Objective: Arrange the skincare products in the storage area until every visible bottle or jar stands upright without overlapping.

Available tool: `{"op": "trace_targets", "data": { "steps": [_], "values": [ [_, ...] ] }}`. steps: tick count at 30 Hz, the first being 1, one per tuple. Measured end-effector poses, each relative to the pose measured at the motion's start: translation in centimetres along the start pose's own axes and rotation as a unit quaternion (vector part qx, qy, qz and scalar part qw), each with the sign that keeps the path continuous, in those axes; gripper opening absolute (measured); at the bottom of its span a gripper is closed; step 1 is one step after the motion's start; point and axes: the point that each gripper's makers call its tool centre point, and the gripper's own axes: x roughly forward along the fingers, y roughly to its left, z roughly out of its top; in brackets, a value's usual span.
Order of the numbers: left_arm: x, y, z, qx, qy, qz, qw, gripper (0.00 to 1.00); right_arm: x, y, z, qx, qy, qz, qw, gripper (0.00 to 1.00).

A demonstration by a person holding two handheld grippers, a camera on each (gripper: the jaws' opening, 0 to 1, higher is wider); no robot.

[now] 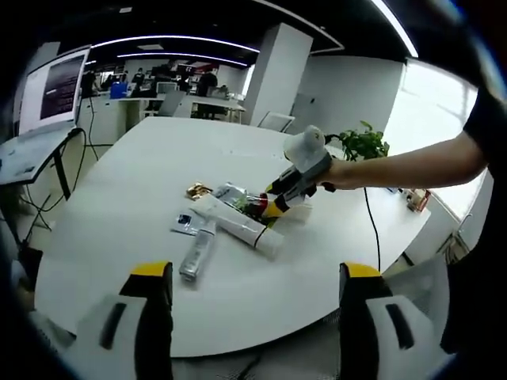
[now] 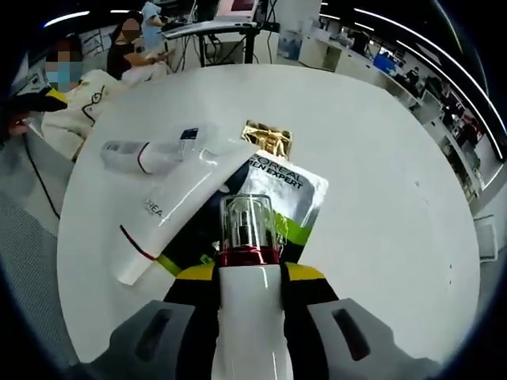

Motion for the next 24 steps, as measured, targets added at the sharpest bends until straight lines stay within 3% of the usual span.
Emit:
{"op": "trace_targets", "data": {
  "steps": [6,24],
  "values": [
    [-0.06,0.07,0.05,-0.002,-0.002,0.001,1.0000,0.79,0.20,0.07,-0.12,-0.024,-0.012,0.008,0.9996,0.30],
    [-0.06,-0.09,0.23,0.004,-0.003,0.001,1.0000,0.78,0.10,0.14,0.04,-0.016,-0.018,0.001,0.9997,0.29]
  ]
}}
